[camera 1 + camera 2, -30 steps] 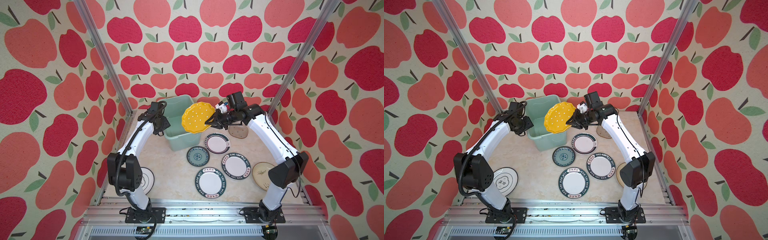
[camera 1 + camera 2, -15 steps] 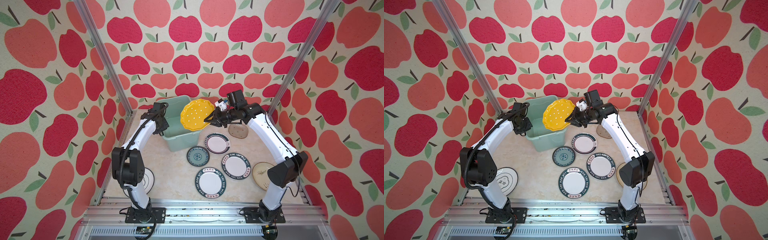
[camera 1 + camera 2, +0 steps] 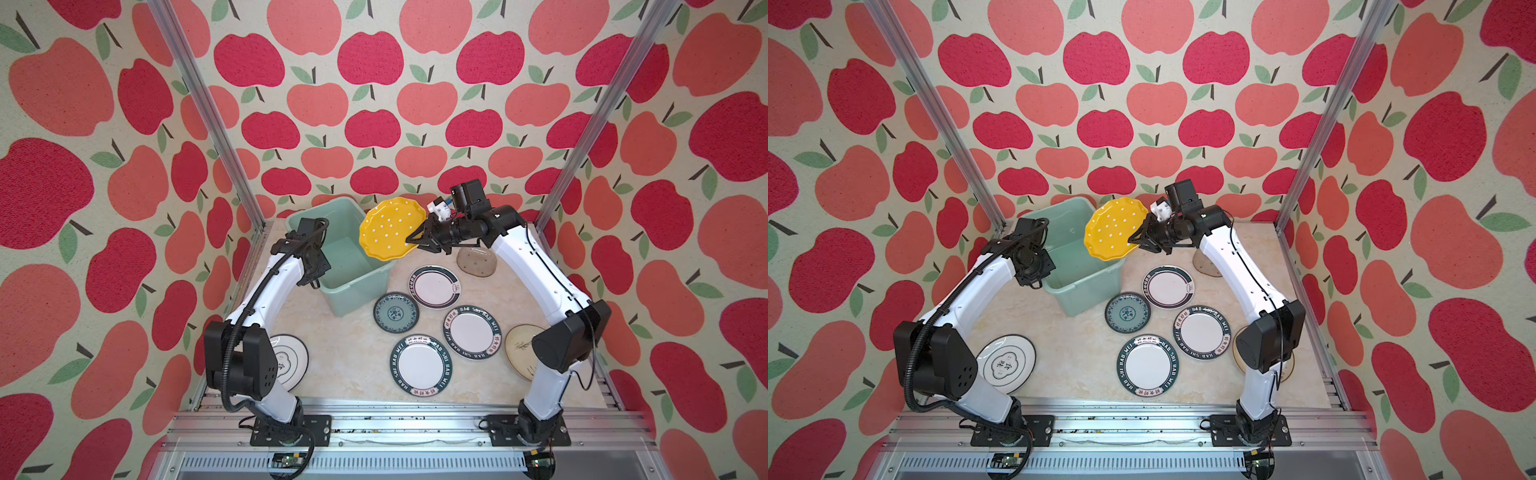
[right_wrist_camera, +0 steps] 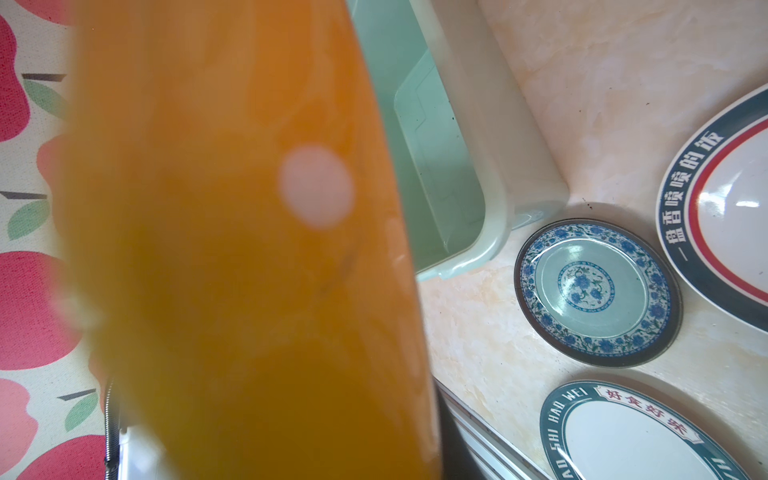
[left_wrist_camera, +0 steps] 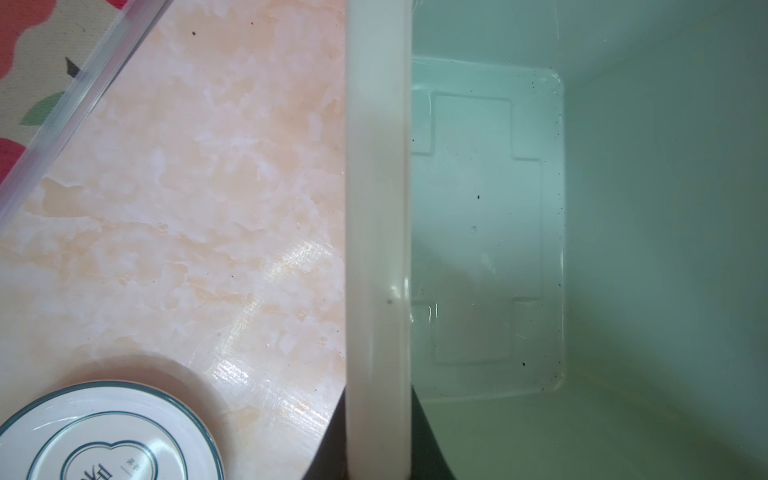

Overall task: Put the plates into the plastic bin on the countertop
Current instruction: 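Lower the yellow plate into the green bin with the right gripper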

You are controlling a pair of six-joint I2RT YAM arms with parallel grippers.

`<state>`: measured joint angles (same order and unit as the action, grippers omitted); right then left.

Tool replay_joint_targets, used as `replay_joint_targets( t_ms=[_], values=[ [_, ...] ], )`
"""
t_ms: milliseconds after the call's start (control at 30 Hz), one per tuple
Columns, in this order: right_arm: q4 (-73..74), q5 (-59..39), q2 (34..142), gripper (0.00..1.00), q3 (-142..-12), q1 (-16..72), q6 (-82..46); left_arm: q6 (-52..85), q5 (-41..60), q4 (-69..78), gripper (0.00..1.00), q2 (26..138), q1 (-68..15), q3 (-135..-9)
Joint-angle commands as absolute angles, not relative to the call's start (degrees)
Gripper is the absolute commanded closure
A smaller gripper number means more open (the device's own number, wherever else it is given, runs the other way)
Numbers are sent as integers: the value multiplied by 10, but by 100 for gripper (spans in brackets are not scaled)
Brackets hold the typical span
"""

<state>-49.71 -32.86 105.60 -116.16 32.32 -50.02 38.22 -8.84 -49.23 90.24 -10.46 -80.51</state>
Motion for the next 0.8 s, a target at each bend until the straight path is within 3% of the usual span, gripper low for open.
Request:
replay_joint_targets(
  t_ms=[0, 267, 467, 767],
  values=[
    [-433, -347, 1054, 99, -1206, 342, -495, 385, -89, -522, 84, 863, -113, -785],
    [-468, -322, 1095, 100, -1261, 379, -481, 397, -89, -541, 80, 803, -114, -731],
    [-499, -289, 1139, 100, -1314, 403, -480, 405, -89, -546, 54, 774, -115, -719],
    [-541, -204, 1216, 100, -1395, 443, -476, 386, -122, -561, 30, 676, -109, -756]
  ],
)
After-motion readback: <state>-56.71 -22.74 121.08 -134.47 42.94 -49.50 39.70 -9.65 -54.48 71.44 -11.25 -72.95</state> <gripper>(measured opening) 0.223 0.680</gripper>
